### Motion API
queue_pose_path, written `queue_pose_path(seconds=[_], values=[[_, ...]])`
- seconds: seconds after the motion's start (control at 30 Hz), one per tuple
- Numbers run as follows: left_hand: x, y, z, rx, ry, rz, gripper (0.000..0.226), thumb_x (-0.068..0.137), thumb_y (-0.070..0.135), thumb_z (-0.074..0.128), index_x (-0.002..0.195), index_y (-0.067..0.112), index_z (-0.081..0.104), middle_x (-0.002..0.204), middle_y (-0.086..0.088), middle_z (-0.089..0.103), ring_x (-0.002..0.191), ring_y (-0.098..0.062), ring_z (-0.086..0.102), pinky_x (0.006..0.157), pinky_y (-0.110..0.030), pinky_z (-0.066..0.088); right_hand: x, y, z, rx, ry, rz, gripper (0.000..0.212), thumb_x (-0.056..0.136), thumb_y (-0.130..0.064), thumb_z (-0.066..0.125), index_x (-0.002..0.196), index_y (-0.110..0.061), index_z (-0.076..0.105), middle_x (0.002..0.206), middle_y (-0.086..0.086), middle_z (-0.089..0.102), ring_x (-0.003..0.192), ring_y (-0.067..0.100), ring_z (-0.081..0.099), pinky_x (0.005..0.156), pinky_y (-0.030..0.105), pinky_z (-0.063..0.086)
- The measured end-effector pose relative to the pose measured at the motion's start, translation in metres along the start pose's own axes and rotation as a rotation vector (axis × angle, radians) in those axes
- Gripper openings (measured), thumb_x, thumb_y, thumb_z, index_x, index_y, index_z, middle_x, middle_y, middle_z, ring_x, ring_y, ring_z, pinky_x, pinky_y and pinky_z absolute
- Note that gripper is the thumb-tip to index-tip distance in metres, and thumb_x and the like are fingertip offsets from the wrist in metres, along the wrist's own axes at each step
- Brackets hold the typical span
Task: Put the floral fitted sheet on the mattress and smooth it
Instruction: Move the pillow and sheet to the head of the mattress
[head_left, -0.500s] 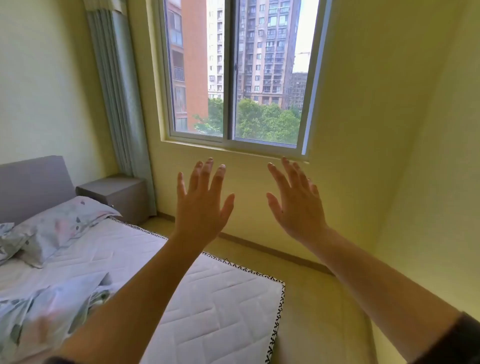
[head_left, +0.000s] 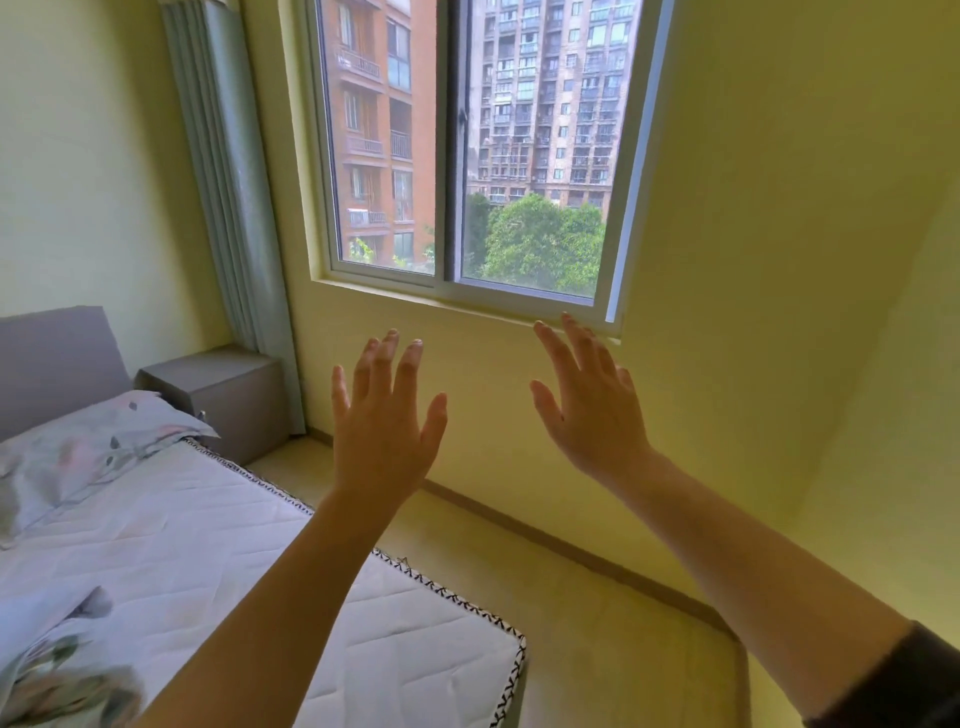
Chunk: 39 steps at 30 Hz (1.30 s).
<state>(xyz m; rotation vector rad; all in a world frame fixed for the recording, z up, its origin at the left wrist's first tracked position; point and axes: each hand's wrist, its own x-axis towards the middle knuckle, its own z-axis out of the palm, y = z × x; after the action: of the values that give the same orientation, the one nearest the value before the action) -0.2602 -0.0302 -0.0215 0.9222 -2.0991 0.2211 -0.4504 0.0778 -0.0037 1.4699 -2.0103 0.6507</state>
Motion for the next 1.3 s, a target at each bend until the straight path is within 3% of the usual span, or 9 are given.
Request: queue_pose_path(seconds=[0.3,0.8,0.93,1.3], values=[[0.071,0.033,0.091,0.052,0.019,-0.037,0.062,0.093,0.048,0.026,0.140,0.011,0.040,0.150,-0.014,0.034,0.140,-0.031,0.029,0.112,-0.058,0.018,0.070,0.087,0.073,0.142,0.009,-0.018,0.059,0.096,-0.041,0.041,0.151,-0.029,0.021,0.158,0.001,0.019,0.142,0.026,0.025,0.105,0.050,0.031],[0.243,0.025,0.322,0.031,0.057,-0.177,0.057,0.093,0.045,0.028,0.139,0.014,0.038,0.150,-0.011,0.034,0.141,-0.026,0.026,0.114,-0.055,0.016,0.265,0.226,0.246,0.289,-0.045,-0.176,0.059,0.097,-0.038,0.042,0.151,-0.024,0.022,0.158,0.004,0.021,0.142,0.025,0.027,0.107,0.050,0.036],[0.270,0.014,0.356,0.081,0.071,-0.199,0.055,0.095,0.045,0.028,0.141,0.016,0.036,0.151,-0.009,0.032,0.142,-0.025,0.025,0.114,-0.054,0.016,0.304,0.240,0.289,0.339,-0.052,-0.225,0.059,0.097,-0.039,0.042,0.151,-0.024,0.022,0.158,0.004,0.022,0.142,0.026,0.029,0.107,0.048,0.037],[0.323,-0.035,0.454,0.324,0.124,-0.508,0.056,0.094,0.045,0.028,0.137,0.013,0.044,0.149,-0.009,0.036,0.140,-0.024,0.030,0.113,-0.055,0.021,0.433,0.249,0.450,0.552,-0.177,-0.519,0.059,0.098,-0.041,0.041,0.151,-0.029,0.018,0.159,0.003,0.018,0.144,0.025,0.025,0.111,0.046,0.033]])
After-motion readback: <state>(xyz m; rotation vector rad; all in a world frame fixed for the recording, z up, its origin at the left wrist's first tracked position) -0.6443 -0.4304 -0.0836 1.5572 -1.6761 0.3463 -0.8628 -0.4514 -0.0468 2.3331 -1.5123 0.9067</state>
